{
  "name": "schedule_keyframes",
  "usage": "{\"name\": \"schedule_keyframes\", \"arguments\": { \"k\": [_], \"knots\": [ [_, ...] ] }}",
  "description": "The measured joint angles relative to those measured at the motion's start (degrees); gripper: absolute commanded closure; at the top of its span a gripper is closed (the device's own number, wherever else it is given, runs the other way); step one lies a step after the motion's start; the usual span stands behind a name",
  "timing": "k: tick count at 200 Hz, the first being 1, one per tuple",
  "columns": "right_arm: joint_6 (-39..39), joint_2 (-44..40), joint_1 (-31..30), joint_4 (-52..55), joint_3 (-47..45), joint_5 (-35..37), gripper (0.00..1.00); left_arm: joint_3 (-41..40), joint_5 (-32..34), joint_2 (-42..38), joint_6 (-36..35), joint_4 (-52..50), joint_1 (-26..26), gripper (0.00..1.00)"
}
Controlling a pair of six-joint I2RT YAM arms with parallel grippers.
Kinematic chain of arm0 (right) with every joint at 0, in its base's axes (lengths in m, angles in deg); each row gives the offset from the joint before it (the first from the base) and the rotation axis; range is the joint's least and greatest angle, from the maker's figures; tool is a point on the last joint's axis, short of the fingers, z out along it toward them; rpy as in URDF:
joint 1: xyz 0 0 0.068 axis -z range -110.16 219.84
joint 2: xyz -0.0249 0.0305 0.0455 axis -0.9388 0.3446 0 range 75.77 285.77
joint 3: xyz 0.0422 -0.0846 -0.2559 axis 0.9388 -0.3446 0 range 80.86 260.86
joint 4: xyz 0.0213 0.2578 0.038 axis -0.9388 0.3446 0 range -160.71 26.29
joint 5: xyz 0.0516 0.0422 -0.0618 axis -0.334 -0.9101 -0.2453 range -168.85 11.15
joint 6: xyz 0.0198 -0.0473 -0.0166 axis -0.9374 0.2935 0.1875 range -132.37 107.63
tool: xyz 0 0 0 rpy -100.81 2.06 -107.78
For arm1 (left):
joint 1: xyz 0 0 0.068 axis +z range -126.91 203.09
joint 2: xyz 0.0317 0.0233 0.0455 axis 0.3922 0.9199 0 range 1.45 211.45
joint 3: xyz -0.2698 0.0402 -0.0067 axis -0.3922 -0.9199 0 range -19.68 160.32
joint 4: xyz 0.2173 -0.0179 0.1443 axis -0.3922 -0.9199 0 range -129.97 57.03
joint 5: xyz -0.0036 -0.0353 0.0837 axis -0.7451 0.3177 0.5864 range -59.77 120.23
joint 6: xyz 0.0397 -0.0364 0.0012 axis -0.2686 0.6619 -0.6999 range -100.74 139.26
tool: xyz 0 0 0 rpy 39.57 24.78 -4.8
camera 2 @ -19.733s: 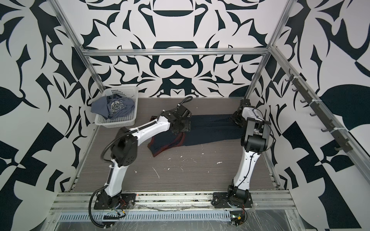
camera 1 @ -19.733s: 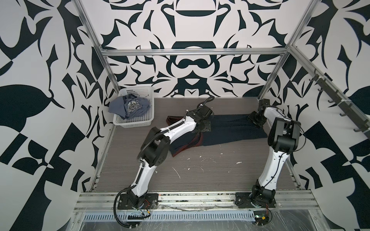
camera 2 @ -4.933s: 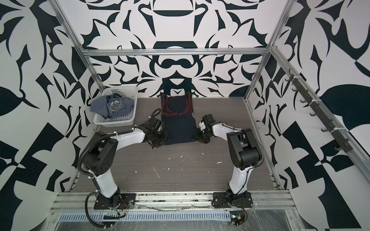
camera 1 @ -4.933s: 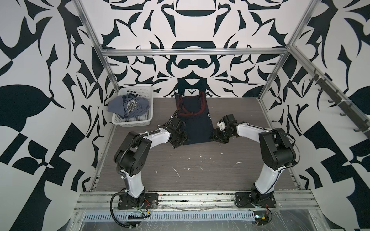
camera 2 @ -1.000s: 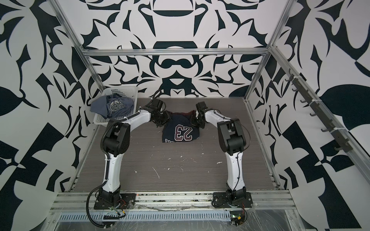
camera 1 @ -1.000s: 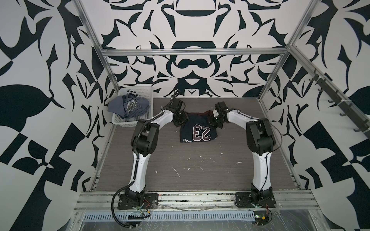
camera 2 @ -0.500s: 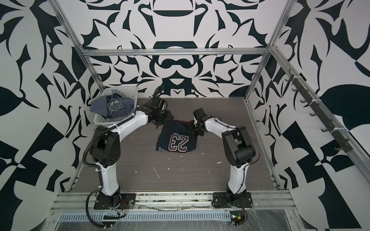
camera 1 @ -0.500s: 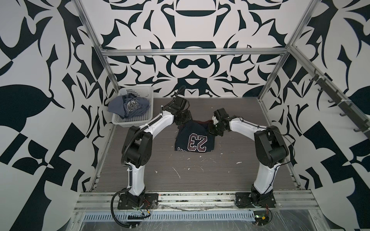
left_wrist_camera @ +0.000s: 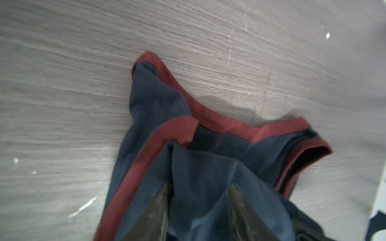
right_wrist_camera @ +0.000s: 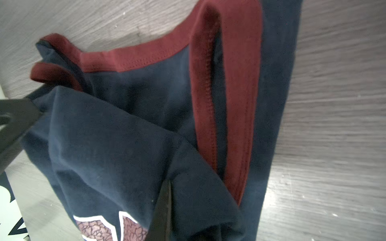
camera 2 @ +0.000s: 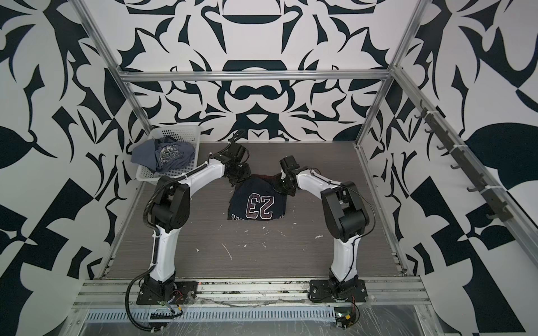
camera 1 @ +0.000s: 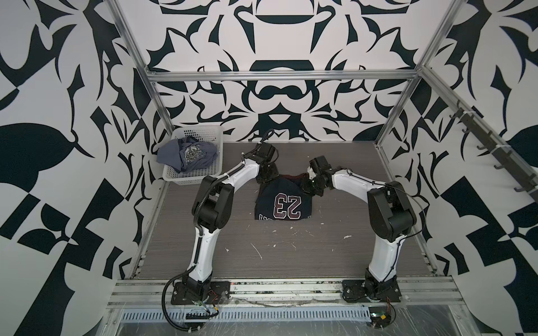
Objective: Fold and stack tank tops
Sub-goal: Fold the tank top at the top-center of the table.
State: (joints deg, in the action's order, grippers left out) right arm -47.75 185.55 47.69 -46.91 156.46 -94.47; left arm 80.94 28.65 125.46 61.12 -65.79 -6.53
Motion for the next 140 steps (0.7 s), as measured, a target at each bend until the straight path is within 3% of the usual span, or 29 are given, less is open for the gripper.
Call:
{"name": "schedule_keyframes", "arguments": {
  "k": [20,47,102,140],
  "knots": [
    [0.1,0.0,0.0,0.4,1.1,0.2,1.00,0.2,0.4,0.0,0.1,0.0,0.1,0.85],
    [0.7,-0.2,0.0,0.7,2.9,0.5,1.00,-2.4,2.2,-2.1,0.5,1.4,0.2,0.97],
    [1.2,-4.6,0.1,2.6,5.9,0.5,1.00,-15.0,6.8,-18.6,3.1,8.3,1.1,1.00],
    [1.4,-7.5,0.3,2.9,8.5,0.5,1.00,-17.5,8.3,-22.5,4.2,12.9,1.5,1.00]
  ]
}}
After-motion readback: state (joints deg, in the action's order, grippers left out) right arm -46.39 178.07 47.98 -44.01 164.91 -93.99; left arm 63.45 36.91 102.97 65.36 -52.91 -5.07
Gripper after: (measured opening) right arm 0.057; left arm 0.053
